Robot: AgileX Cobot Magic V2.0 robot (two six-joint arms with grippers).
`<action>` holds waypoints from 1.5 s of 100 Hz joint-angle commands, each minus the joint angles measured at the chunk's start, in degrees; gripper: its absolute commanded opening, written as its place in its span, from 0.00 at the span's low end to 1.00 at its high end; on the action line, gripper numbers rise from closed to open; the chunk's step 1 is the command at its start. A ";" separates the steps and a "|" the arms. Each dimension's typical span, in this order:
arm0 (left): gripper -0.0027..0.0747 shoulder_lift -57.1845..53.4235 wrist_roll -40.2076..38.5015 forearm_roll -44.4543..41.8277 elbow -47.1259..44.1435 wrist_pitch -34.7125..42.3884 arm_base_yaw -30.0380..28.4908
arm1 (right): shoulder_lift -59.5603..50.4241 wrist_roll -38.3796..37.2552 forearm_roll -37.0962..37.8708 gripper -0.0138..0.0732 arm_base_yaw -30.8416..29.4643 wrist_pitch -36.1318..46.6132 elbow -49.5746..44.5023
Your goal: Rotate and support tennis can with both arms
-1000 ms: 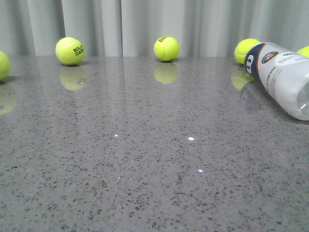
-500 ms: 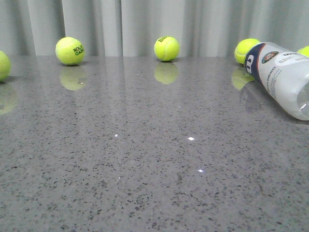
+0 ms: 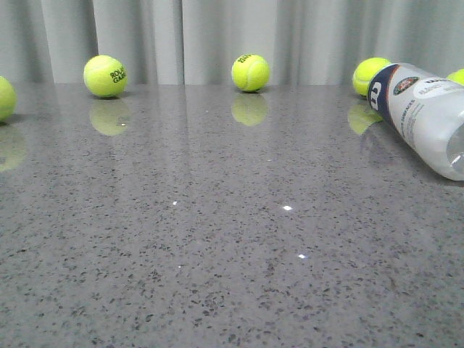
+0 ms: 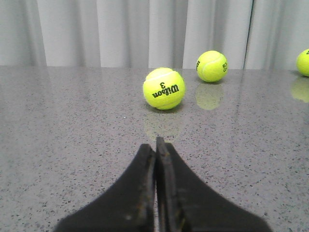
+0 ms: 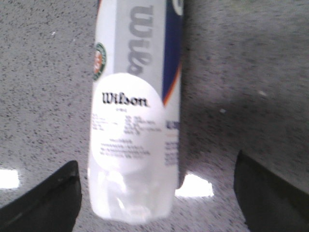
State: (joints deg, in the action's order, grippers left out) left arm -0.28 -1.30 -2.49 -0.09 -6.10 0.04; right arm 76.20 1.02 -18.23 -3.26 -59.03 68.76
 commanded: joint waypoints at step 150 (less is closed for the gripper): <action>0.01 -2.01 -0.47 0.52 -2.48 4.33 0.45 | 19.61 68.03 -6.82 0.42 25.56 0.03 24.04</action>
State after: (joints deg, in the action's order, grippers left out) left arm -0.28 -1.30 -2.49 -0.09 -6.10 0.04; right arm 98.04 59.70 -24.02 19.89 -60.44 90.76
